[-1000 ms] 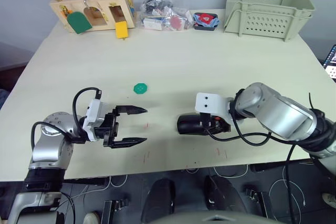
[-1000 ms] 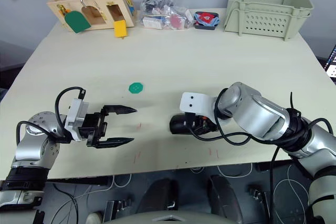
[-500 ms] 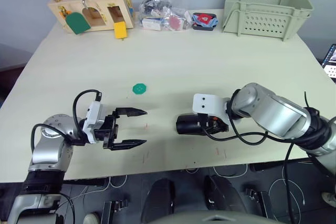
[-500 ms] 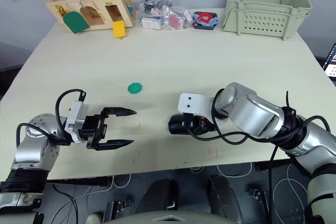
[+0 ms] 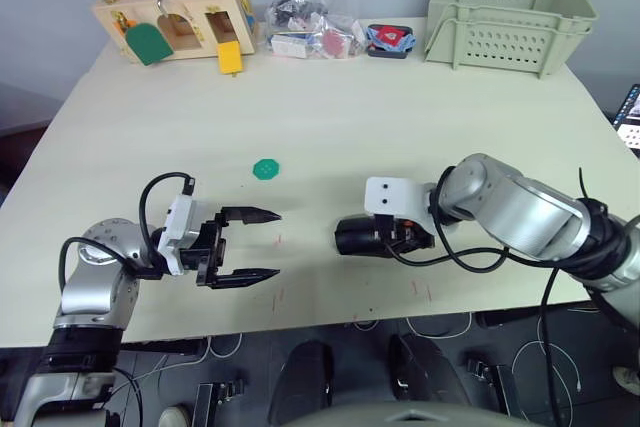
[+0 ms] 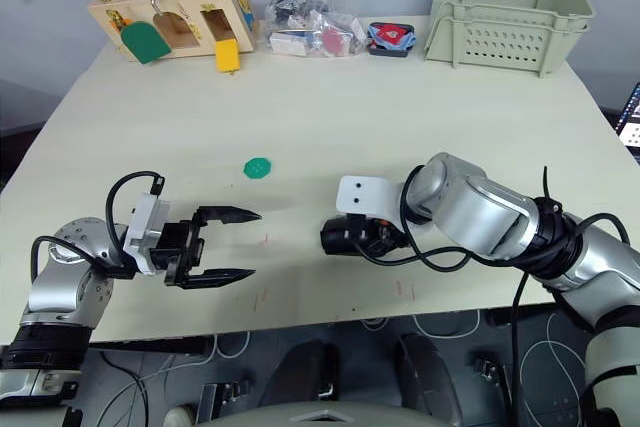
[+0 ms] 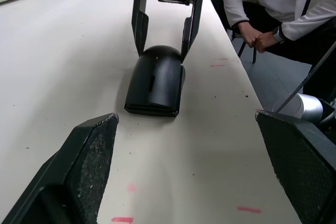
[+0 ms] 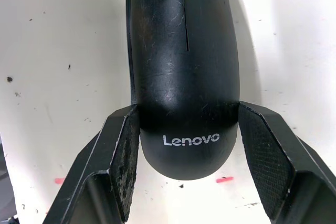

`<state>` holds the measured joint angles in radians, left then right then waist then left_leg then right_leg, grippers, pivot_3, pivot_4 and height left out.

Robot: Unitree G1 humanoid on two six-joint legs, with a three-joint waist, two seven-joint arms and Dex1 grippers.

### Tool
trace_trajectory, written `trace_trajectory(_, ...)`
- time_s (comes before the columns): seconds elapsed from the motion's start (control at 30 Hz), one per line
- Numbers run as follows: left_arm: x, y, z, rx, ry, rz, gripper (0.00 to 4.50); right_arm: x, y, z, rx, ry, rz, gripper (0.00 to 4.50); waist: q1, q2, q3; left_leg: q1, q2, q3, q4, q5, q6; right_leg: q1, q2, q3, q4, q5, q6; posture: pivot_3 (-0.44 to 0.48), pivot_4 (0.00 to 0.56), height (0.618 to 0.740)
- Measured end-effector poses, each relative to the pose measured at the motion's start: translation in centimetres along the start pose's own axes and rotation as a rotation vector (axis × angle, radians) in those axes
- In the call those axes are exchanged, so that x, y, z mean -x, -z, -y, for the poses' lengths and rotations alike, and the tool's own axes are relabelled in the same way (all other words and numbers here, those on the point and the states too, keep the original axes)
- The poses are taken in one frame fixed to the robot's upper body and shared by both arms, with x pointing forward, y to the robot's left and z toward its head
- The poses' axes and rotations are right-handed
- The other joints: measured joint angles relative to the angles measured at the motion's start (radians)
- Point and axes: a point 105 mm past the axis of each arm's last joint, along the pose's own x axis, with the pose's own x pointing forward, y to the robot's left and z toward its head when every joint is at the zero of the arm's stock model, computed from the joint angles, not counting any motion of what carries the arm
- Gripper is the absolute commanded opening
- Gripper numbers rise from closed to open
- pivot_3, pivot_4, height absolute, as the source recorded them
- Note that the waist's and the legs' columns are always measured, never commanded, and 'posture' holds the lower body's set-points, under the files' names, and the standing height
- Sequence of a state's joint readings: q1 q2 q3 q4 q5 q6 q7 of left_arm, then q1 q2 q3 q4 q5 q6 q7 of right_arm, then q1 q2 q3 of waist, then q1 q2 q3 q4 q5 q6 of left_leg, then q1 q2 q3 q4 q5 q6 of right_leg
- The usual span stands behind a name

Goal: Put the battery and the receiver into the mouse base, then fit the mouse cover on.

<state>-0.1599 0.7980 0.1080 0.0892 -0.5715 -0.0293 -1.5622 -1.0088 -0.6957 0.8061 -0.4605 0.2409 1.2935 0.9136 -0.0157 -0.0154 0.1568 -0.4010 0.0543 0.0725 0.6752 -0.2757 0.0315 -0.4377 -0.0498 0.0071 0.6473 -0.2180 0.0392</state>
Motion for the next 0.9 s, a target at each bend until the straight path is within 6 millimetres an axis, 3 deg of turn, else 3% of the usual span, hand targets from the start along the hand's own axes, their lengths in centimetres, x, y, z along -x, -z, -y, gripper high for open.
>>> trace_trajectory(0.43,0.0,0.0,0.0,0.001,0.001,0.001,4.50,-0.1,-1.2,-0.9,0.030,-0.035,-0.028,2.45,-0.001,0.000,0.000,0.000,0.000,0.000,0.000,0.000,0.000,0.000,0.000,0.000,0.000,0.000,0.000,0.000,0.150,0.740)
trace_trajectory(0.9,-0.1,0.2,0.2,0.009,0.001,0.002,4.50,-0.2,-1.6,-0.3,0.066,0.001,-0.068,2.45,-0.001,0.000,0.000,0.000,0.000,0.000,0.000,0.000,0.000,0.000,0.000,0.000,0.000,0.000,0.000,0.000,0.150,0.740)
